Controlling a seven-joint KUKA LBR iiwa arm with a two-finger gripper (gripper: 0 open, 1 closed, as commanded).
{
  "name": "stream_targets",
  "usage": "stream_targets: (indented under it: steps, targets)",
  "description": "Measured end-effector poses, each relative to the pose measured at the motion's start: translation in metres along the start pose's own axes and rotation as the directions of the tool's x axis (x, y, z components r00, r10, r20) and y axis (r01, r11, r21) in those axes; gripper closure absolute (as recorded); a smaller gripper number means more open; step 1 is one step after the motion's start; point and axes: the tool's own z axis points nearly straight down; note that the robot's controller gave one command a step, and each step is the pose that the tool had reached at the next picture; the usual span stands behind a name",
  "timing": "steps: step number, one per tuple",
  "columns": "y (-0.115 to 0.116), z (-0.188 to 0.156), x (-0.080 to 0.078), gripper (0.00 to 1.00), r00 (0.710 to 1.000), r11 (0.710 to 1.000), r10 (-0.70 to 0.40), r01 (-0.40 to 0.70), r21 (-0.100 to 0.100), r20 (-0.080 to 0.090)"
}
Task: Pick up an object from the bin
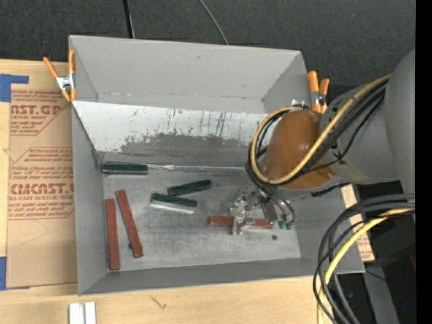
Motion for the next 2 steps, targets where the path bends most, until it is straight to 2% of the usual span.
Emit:
stream_targets:
  steps: [1, 2]
  targets:
    - [0.0, 0.0, 0.0, 1.0, 1.0, 1.0, 0.0, 0.0, 0.0, 0.0]
    - [0.01, -0.183, -0.002, 1.0, 0.999, 0.999, 0.041, -0.041, -0.002, -0.011]
